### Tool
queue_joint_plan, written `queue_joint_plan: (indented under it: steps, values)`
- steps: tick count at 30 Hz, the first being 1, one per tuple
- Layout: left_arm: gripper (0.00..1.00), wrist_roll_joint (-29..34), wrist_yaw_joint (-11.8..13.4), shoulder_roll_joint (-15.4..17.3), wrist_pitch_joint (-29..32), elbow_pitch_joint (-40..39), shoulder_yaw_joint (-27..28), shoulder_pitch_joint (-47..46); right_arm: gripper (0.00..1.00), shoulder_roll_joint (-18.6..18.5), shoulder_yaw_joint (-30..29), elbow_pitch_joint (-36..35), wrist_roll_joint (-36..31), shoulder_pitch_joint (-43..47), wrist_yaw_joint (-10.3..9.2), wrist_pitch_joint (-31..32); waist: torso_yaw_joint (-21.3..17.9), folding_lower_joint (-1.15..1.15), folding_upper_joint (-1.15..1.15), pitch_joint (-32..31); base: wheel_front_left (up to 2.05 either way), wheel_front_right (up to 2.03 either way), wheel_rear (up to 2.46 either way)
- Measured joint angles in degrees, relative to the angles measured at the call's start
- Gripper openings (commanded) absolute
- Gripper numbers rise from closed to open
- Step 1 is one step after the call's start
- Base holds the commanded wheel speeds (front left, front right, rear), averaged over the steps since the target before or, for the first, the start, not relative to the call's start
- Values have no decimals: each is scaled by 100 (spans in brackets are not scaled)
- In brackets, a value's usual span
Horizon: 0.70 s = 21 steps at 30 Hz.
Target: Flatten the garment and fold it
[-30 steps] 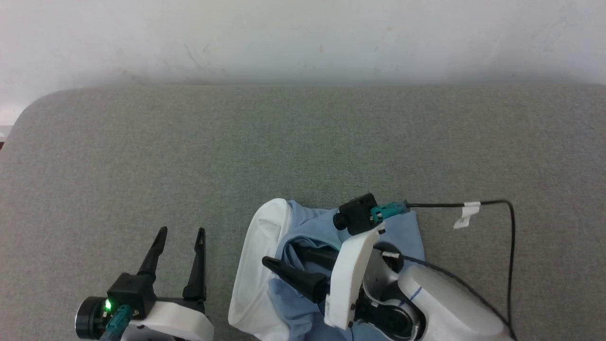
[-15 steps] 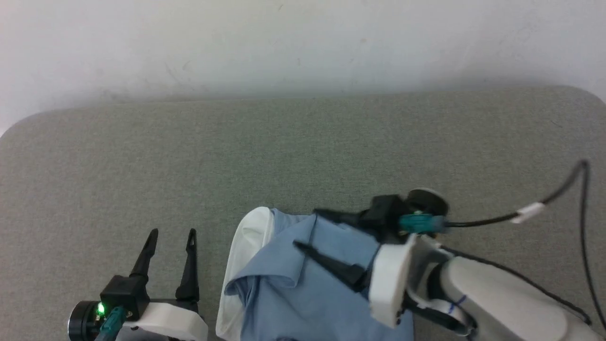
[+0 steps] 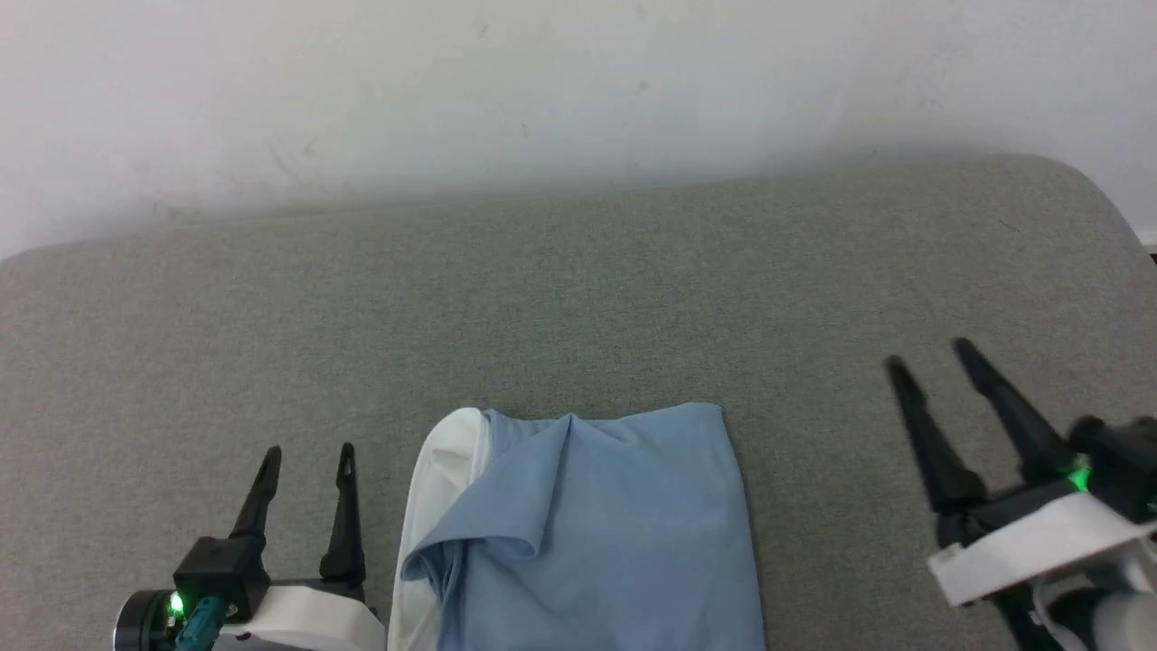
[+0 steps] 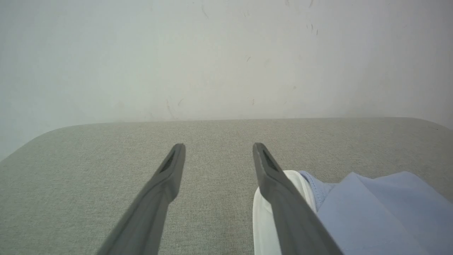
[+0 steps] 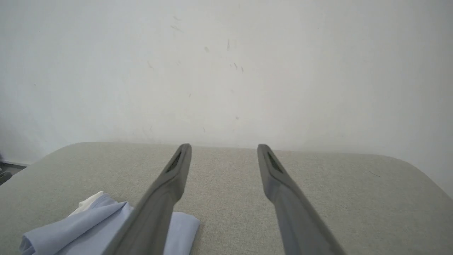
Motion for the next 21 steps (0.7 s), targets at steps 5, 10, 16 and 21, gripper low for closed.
queue_joint_plan:
  steps: [5,10,16,21]
  values:
    - [100,0,25,-22,0,-43,14,-2,100,320,-1005,-10,-37,378,0,318,-28,0,0,46,0,0,0]
    - [100,-1,24,-120,0,-82,60,-9,100,363,-1550,711,712,378,-1,1365,52,0,0,83,0,0,0]
    - [100,-1,-30,-258,-1,-86,119,-24,100,193,-1365,1653,2149,361,-1,3394,283,0,0,74,0,0,0]
    - [100,45,-80,-392,-1,-125,215,-27,100,728,-1131,1984,3384,193,-1,4284,520,0,0,69,0,0,0]
